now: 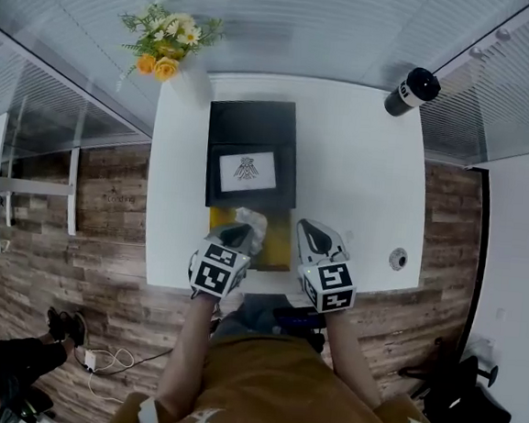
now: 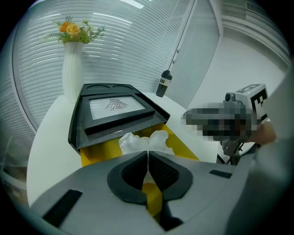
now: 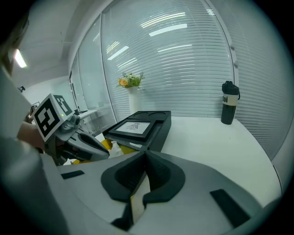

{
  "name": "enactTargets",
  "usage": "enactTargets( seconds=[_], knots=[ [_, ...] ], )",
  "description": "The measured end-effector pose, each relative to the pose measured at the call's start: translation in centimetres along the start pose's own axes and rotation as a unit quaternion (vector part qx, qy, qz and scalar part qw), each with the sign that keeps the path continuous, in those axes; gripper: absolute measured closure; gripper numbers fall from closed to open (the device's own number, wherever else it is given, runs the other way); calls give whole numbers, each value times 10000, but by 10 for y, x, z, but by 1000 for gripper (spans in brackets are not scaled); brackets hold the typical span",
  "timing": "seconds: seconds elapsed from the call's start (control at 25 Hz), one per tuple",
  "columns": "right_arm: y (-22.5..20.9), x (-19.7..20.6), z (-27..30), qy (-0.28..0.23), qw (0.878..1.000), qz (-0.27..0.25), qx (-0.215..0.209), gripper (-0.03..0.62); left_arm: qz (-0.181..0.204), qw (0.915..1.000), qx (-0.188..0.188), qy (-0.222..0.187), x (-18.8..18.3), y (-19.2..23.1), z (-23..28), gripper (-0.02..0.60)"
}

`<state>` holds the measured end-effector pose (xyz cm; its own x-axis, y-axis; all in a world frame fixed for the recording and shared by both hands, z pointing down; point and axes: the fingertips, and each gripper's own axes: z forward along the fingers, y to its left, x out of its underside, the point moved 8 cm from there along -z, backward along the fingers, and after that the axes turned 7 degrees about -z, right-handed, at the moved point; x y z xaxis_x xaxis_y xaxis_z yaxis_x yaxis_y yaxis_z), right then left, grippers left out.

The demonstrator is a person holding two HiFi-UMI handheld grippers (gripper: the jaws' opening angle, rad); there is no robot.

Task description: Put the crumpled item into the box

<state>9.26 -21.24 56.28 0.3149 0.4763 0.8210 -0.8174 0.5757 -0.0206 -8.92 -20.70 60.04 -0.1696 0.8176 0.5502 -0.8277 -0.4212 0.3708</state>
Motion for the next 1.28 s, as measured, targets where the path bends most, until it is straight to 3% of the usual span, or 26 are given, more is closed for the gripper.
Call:
enactTargets(
  seconds=[0.24,0.88,1.04,1.28],
  knots=[
    [1,6,-6,41,10000,63,40,582,188,9996,-61,183,2,-1,2,552],
    [-3,7,-33,-36,9997,-14,229,582,208,9995,-220,38,2,-3,-4,551],
    [2,-1,-40,-157,9996,-102,212,582,270,9991,-267,-204,-5,-9,-14,552],
    [11,-11,-54,-369,9988,-220,245,582,522,9905,-519,-1161,-23,-22,-51,557]
  ],
)
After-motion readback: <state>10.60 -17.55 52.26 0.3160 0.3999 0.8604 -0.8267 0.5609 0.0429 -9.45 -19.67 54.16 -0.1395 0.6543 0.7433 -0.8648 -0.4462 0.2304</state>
